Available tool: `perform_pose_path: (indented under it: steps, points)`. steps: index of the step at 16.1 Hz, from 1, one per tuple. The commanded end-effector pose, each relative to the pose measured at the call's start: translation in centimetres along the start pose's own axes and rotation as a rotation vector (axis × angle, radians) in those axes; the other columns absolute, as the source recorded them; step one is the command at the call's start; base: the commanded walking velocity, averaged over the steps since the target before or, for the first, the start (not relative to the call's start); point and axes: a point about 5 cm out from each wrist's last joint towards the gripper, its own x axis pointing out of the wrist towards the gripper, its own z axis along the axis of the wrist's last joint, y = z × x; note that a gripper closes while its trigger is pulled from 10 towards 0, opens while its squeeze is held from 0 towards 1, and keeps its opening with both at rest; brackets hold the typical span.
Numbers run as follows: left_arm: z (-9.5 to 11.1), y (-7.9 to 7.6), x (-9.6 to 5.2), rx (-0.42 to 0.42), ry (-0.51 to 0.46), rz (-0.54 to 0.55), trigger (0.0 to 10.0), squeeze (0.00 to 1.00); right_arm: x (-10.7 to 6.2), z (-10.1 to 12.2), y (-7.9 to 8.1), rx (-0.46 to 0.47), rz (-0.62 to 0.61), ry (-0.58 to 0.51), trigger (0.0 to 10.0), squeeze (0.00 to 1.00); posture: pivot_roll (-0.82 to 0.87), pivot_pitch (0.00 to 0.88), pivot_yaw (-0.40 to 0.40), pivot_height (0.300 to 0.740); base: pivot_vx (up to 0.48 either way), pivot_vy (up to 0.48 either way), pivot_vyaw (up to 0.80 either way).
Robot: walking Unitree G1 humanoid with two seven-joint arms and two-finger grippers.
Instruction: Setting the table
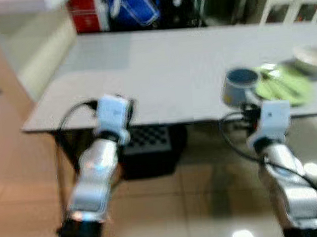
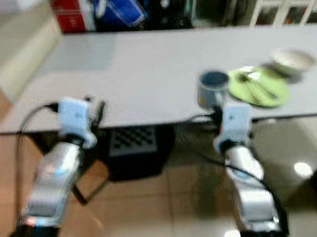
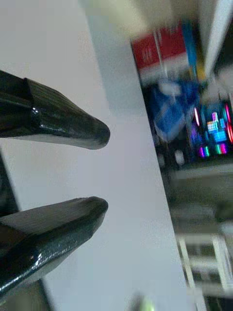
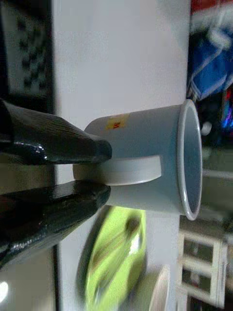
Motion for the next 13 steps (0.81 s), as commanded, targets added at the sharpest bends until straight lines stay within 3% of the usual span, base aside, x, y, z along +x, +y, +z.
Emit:
perform_pose_path:
  steps: [1,7,9,10,13]
  points:
    - [0.2,0.9,-0.1,0.022,-0.008,0.016,10.0,0.0,0.2,0.8,0.1,0.01,-0.001,-0.035,10.0,0.0,-0.02,0.0,0.008,0.74,0.0,-0.472,0.0]
    - [0.2,0.7,0.1,0.024,-0.011,0.013,10.0,0.0,0.3,0.6,0.2,0.029,-0.007,-0.028,10.0,0.0,-0.02,0.0,0.007,0.74,0.0,-0.472,0.0]
    - [-0.1,1.2,0.1,0.019,0.0,0.039,10.0,0.0,0.3,0.5,0.5,0.025,0.006,-0.021,10.0,0.0,-0.03,0.0,0.008,0.74,0.0,-0.467,0.0]
    - [-0.3,1.3,0.1,-0.038,0.02,0.048,10.0,0.0,0.3,0.5,0.5,0.022,0.007,-0.021,10.0,0.0,-0.03,0.0,0.006,0.74,0.0,-0.289,0.0]
    - [0.2,1.9,0.4,-0.027,0.008,0.087,10.0,0.0,0.4,0.5,0.2,0.032,-0.011,-0.019,10.0,0.0,-0.03,0.005,0.009,0.74,0.0,0.0,0.0]
